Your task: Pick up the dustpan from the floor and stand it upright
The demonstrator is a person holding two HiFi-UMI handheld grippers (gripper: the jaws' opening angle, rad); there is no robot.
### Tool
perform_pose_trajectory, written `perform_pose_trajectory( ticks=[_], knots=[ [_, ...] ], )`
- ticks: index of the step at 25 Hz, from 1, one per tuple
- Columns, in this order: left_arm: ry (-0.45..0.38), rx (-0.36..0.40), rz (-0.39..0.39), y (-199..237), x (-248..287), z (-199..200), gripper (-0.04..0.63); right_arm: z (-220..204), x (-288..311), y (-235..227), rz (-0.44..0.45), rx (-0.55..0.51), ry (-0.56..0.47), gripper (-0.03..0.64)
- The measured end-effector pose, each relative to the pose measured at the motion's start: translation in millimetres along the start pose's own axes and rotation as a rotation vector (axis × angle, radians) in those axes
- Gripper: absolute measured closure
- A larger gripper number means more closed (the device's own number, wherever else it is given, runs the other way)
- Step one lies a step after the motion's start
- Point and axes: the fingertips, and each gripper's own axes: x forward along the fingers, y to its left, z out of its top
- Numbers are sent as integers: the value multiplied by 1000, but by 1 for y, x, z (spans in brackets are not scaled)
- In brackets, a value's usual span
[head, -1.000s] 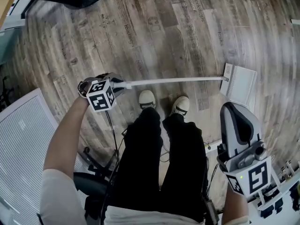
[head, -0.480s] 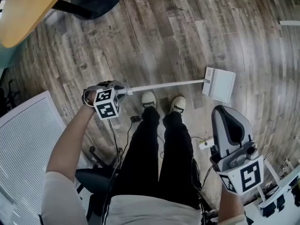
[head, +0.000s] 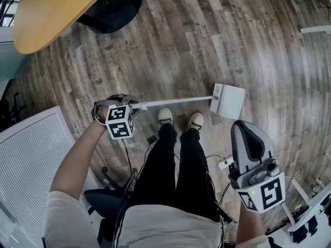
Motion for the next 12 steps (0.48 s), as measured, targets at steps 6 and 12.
perform_pose_trajectory(
  ticks=[6,12],
  knots=[
    [-51,26,12,-11,-31,32,474,8,-18,1,-8,-3,-16,591],
    [-32,51,23,-13,-56,29,474,16,-31,1,-32,-3,-46,591]
  ],
)
